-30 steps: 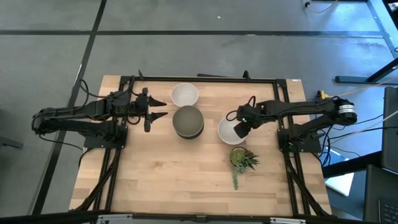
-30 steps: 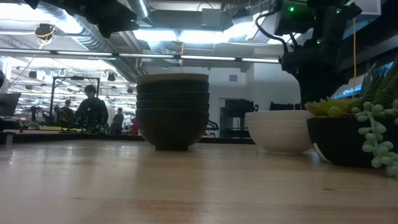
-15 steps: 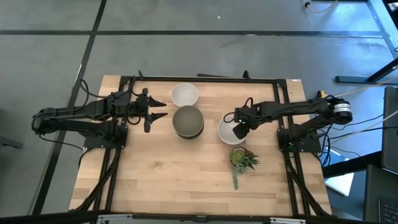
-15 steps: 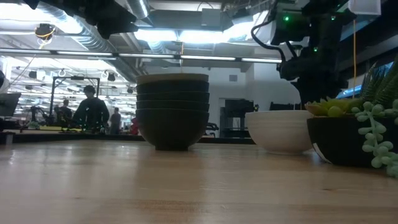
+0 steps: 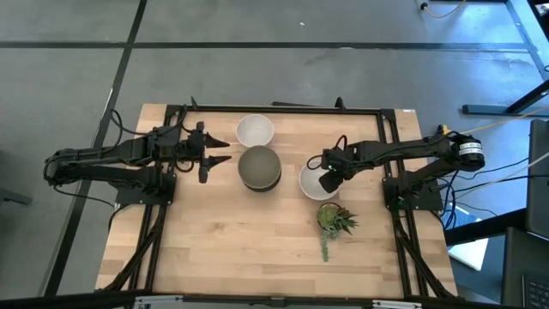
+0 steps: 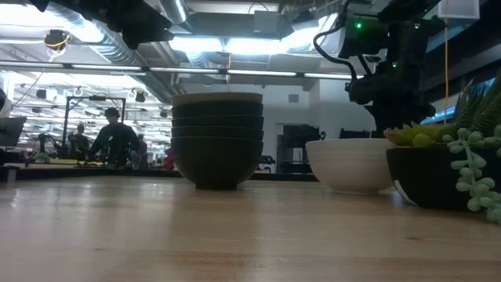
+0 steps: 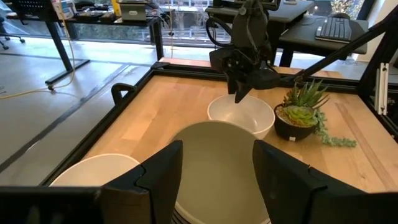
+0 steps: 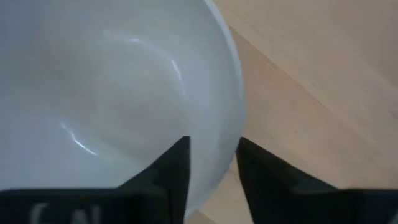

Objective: Nest bowls inside each other
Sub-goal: Stack the right white bowl on top of the gray bowl

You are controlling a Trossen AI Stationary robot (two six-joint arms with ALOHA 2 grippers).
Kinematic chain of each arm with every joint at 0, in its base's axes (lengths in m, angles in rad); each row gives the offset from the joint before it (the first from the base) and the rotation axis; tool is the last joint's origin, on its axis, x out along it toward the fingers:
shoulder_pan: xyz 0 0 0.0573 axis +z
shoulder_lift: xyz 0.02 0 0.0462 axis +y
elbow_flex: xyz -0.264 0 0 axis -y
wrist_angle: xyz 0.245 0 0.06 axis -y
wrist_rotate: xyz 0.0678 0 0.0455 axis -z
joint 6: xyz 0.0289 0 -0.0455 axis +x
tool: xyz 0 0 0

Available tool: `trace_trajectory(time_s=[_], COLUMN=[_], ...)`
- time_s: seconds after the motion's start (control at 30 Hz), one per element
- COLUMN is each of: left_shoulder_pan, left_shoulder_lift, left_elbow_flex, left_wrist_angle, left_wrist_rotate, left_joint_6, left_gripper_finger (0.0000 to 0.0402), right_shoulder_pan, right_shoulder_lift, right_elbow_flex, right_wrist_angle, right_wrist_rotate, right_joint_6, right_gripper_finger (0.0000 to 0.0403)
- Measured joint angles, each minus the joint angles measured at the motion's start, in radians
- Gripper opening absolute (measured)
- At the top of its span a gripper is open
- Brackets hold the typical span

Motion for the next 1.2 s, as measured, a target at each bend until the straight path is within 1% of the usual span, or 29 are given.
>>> trace_trajectory(time_s=[0.27, 0.3, 0.6, 0.77, 0.87, 0.93, 1.2], left_shoulder_pan=[0.000, 0.000, 0.000, 0.000, 0.000, 0.000, 0.000], left_shoulder_lift=[0.000, 0.000, 0.000, 0.000, 0.000, 0.000, 0.000], left_elbow_flex=[0.000, 0.000, 0.000, 0.000, 0.000, 0.000, 0.000], left_wrist_angle=[-0.023, -0.025, -0.029, -0.029, -0.029, -0.029, -0.029], left_wrist_rotate=[0.000, 0.000, 0.000, 0.000, 0.000, 0.000, 0.000], left_joint_6=[-0.007, -0.007, -0.008, -0.008, -0.008, -0.008, -0.008], left_gripper_finger=[0.0190, 0.0190, 0.0190, 0.0190, 0.0190, 0.0190, 0.0190], right_shoulder_pan=[0.000, 0.000, -0.039, -0.073, -0.096, -0.105, -0.120], right_shoulder_lift=[0.000, -0.001, -0.001, -0.001, -0.001, -0.001, 0.031], right_elbow_flex=[0.000, 0.000, 0.004, 0.054, 0.114, 0.170, 0.458], right_wrist_angle=[0.005, 0.008, 0.015, 0.019, 0.017, 0.008, -0.093], right_wrist_rotate=[0.003, 0.001, -0.054, -0.055, -0.081, -0.081, -0.075], right_joint_6=[-0.021, -0.027, -0.057, -0.109, -0.158, -0.188, -0.319], right_gripper_finger=[0.0023, 0.0014, 0.0008, 0.0008, 0.0008, 0.0008, 0.0008])
